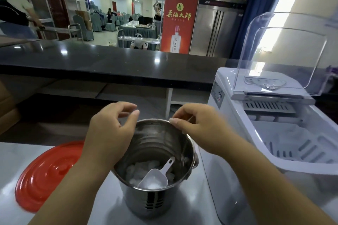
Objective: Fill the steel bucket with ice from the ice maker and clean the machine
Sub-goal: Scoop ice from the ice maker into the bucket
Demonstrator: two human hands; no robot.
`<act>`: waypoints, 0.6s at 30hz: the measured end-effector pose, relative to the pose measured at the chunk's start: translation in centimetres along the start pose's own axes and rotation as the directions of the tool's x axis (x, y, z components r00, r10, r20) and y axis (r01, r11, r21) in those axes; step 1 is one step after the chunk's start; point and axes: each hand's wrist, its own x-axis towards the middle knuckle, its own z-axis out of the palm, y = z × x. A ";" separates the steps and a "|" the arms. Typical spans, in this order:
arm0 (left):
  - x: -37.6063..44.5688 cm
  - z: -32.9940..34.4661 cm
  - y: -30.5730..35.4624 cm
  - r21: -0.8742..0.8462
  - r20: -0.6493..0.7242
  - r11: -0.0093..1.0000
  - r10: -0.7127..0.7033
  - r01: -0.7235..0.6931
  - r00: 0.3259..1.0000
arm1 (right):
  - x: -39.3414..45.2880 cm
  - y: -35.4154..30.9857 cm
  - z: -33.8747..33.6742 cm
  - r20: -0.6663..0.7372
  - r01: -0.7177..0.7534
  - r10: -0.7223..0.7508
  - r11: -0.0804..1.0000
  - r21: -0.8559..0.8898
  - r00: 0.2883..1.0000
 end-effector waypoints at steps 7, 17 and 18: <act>0.9 2.4 5.6 -0.151 0.059 0.987 0.061 -0.052 0.996 | -2.3 1.2 -5.9 -0.225 0.091 -0.079 0.995 0.046 0.971; 2.4 8.2 13.8 -0.249 0.127 0.956 0.188 -0.152 0.974 | -5.3 6.4 -15.0 -0.477 -0.018 0.037 0.999 0.043 0.878; 2.7 8.8 14.5 -0.251 0.126 0.954 0.198 -0.162 0.972 | -5.4 6.9 -15.8 -0.503 -0.026 0.044 0.999 0.043 0.863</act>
